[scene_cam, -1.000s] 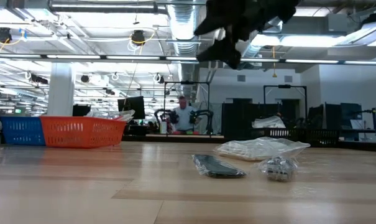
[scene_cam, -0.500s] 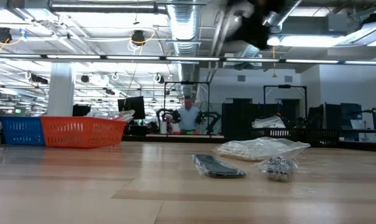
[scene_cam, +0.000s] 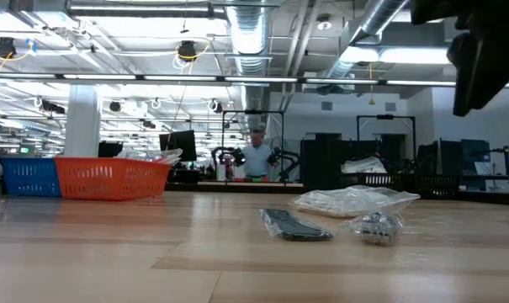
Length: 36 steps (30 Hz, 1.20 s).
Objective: Pick & Place Travel size toiletries
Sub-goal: Put the cotton pack into the left black bin
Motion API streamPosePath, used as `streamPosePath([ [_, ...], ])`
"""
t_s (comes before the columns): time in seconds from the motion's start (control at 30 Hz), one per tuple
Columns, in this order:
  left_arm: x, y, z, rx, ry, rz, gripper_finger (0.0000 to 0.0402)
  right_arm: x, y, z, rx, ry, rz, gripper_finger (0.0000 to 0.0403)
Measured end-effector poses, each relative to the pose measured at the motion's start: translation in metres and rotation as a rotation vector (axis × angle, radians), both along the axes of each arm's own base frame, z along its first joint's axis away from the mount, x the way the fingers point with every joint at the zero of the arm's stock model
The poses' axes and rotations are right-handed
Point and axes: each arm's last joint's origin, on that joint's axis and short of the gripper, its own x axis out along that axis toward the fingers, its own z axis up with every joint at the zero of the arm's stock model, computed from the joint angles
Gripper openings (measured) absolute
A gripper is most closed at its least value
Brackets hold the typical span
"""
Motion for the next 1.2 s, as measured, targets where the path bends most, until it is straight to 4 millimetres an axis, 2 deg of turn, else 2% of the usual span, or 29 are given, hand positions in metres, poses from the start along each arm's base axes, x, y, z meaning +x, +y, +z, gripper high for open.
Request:
streamPosePath([
  [0.23, 0.009, -0.001, -0.004, -0.003, 0.011, 0.0, 0.0092, 0.009, -0.011, -0.007, -0.049, -0.071, -0.043, 0.0255],
  [0.37, 0.011, -0.001, -0.005, -0.003, 0.013, 0.0, 0.0092, 0.019, -0.015, -0.022, -0.101, -0.015, -0.005, 0.025],
  [0.57, 0.011, -0.001, -0.004, -0.003, 0.01, 0.001, 0.0092, 0.031, -0.004, -0.063, -0.188, 0.153, 0.064, 0.0206],
  [0.7, 0.011, -0.001, -0.004, -0.003, 0.01, 0.001, 0.0092, 0.04, 0.005, -0.076, -0.23, 0.223, 0.091, 0.0163],
  [0.9, 0.011, -0.001, -0.004, -0.007, 0.008, 0.0, 0.0092, 0.042, 0.021, -0.09, -0.234, 0.287, 0.192, 0.0108],
  [1.03, 0.011, -0.001, -0.004, -0.011, 0.008, -0.001, 0.0092, 0.046, 0.024, -0.103, -0.177, 0.328, 0.224, 0.0098],
  [1.2, 0.011, -0.002, -0.004, -0.011, 0.009, -0.005, 0.0092, 0.047, 0.025, -0.108, -0.192, 0.328, 0.244, 0.01],
])
